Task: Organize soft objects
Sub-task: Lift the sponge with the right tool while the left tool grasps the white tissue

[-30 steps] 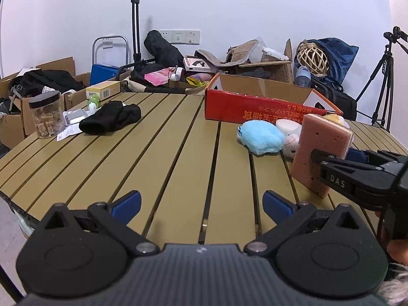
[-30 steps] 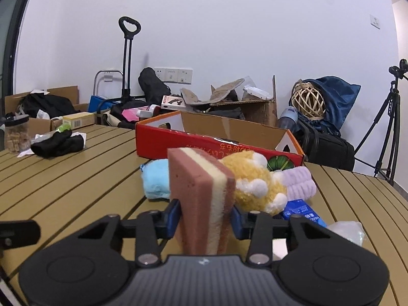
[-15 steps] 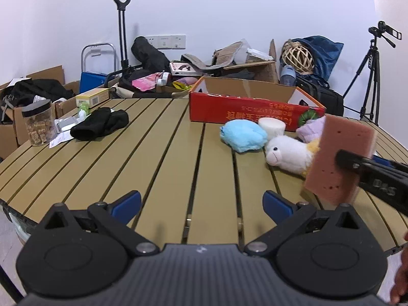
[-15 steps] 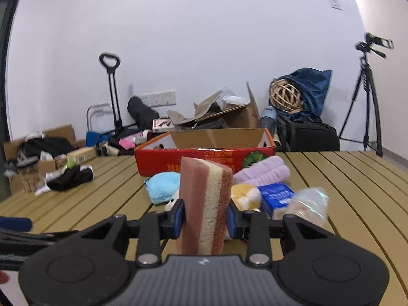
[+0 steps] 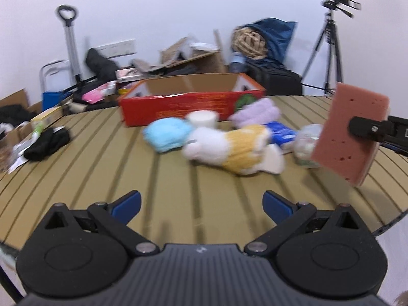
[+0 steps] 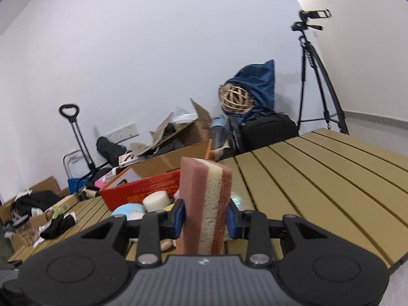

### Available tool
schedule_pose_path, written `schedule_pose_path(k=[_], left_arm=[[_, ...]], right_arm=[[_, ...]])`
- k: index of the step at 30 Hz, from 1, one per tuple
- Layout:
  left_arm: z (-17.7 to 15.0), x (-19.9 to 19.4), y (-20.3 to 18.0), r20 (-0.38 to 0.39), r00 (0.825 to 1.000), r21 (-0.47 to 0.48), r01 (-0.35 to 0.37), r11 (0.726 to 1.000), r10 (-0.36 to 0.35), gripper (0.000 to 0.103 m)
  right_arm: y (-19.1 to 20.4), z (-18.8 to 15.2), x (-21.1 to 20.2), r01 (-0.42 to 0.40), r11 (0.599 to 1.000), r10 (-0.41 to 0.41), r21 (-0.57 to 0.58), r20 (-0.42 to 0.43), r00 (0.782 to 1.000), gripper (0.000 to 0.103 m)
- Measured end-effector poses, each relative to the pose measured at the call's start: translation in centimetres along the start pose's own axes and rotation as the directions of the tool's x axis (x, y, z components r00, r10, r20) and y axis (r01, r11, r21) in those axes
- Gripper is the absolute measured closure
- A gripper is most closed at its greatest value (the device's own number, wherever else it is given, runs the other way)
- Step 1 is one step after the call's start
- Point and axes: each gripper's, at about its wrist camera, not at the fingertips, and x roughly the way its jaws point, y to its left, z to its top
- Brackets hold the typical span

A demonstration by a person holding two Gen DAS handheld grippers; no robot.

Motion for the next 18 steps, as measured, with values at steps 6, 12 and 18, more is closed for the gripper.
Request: schedule_pose_path(k=[6,12,18], left_arm=[[1.2,2.3,-4.9,-0.024,0.998,0.068,0.052,0.996,-0.050,0.000],[2.9,4.9,-6.5,-0.054,0.997,0.041,0.051,0.998,-0.049,0.006],[4.5,8.4,-8.0,-0.129,0.991,-0.004,-0.022,1.000,0.021,0.017]], right_arm=[[-3.0,0.9,-0.1,-0.005,0.998,0.004,0.058,0.010,1.000,0.071],[-5.3,1.4,0.2,0.023,0.995,-0.027,0.099,0.032,0.999,0.071],[-7.0,1.6,1.4,0.023,0.991,-0.027,0.134,0.025,0.999,0.071]])
